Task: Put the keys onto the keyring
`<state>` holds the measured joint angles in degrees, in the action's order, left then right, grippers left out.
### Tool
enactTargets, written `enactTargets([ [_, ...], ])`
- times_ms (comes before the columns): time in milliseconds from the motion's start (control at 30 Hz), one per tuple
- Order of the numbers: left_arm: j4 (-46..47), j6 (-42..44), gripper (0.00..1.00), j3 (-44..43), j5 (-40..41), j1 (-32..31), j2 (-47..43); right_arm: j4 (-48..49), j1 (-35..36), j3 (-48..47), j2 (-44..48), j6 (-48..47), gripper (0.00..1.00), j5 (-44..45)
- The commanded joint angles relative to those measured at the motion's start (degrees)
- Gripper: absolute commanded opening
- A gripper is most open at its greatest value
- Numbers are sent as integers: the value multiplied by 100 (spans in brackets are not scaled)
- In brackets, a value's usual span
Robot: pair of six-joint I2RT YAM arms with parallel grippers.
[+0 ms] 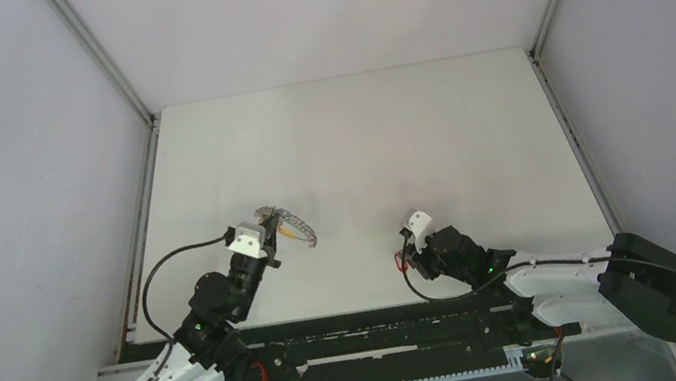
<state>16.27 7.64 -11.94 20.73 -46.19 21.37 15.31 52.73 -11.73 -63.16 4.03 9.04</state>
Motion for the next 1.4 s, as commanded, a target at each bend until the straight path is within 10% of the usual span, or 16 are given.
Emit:
enactTargets([
  [0,429,-118,0,88,-78,14,-39,1522,-124,318,221,-120,29,-390],
  [600,462,-88,0,74,-118,14,85,1935,-908,291,-208,-658,28,-2177],
  [1367,420,-78,0,61,-133,14,79,2300,-1062,142,-925,-843,28,-2223],
])
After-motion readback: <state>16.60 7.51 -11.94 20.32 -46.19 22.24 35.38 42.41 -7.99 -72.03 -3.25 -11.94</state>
